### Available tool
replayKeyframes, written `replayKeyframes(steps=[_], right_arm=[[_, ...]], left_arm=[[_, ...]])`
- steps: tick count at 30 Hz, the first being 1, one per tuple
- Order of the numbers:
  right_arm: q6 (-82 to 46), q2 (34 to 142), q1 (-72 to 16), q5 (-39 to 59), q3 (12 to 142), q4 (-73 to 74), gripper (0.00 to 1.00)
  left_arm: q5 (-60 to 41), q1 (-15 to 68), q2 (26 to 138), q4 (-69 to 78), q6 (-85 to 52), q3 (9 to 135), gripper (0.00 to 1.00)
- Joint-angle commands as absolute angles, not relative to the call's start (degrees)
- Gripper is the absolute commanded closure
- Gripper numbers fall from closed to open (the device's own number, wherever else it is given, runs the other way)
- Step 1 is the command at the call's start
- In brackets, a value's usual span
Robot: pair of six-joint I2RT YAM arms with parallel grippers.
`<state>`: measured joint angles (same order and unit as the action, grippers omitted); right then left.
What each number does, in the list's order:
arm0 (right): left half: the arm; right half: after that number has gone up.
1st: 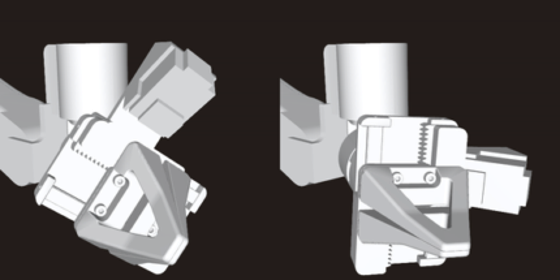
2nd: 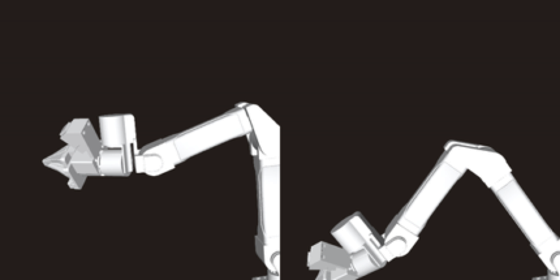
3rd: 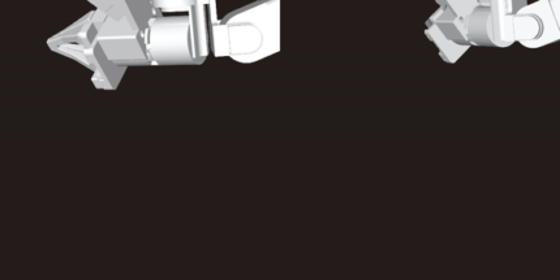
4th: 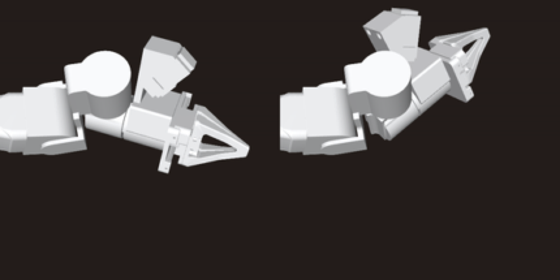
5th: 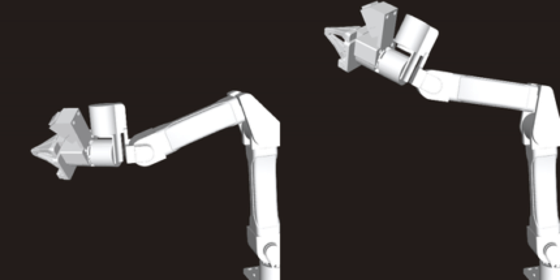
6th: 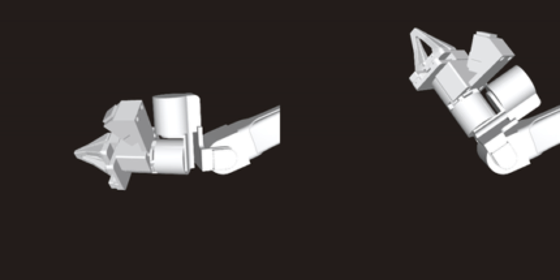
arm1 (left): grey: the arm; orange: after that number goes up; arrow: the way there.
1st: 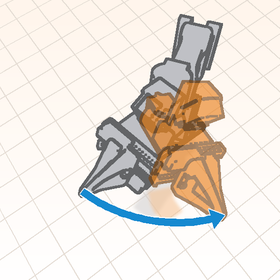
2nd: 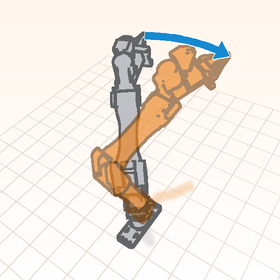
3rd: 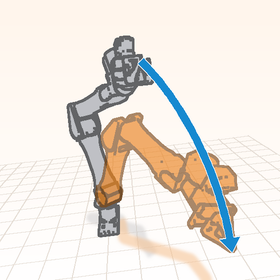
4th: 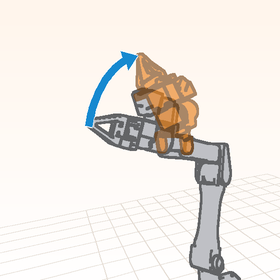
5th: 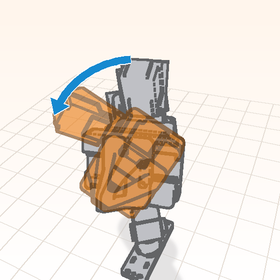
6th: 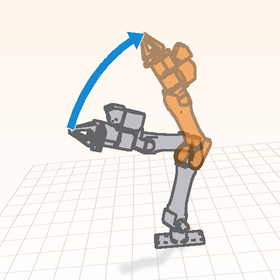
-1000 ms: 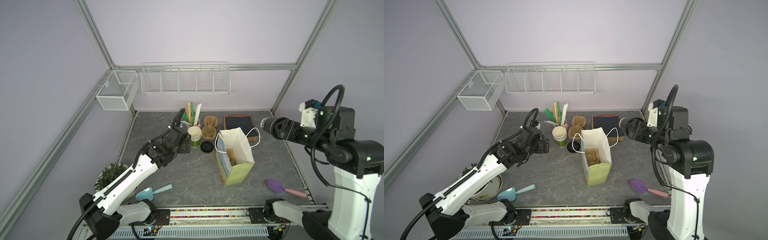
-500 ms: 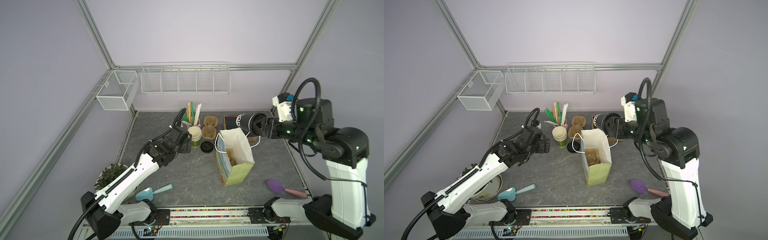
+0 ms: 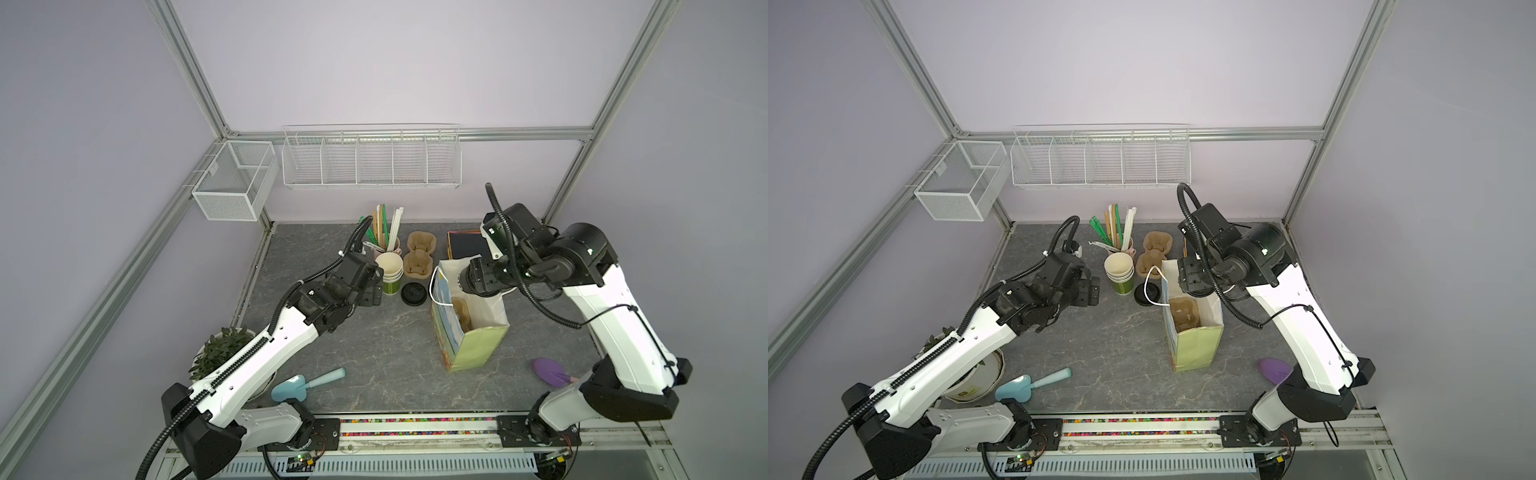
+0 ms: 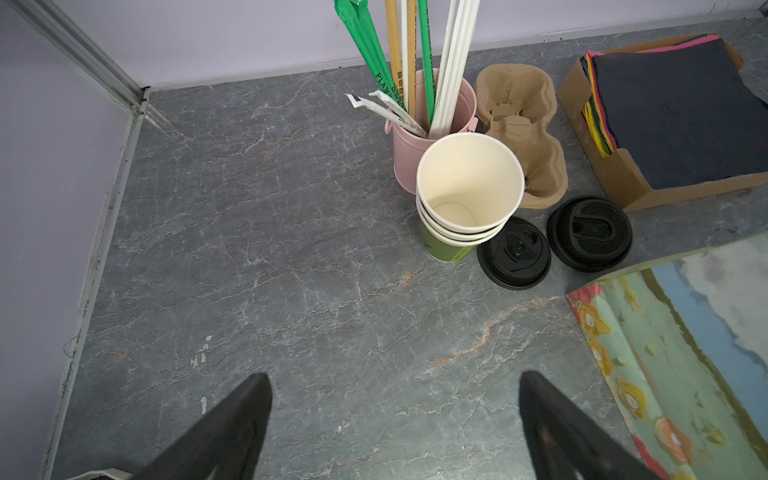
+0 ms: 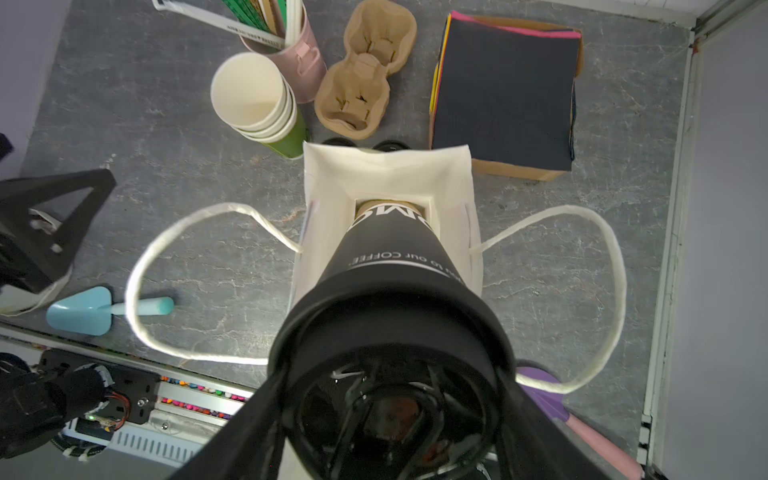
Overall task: Pack the takeout coffee
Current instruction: 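Carry the held cup over the white bag's opening with the right gripper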
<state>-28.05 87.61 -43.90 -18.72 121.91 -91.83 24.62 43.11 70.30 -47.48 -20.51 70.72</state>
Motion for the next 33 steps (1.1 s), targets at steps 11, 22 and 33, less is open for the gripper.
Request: replayKeyframes(steps=[11, 22, 33], right_arm=[[-32.5, 84.3, -45.4, -16.6, 106.3, -90.7, 0.26], [-33.7, 84.7, -45.2, -11.1, 100.1, -86.6, 0.26], [-35.2, 85.7, -45.1, -8.9, 96.0, -85.2, 0.27]], left_arm=[[25.1, 42.9, 70.5, -49.0, -19.8, 72.4, 0.06], [25.2, 42.9, 71.1, -49.3, -19.7, 72.5, 0.06], [25.0, 42.9, 71.4, -49.5, -19.7, 72.6, 0.06]])
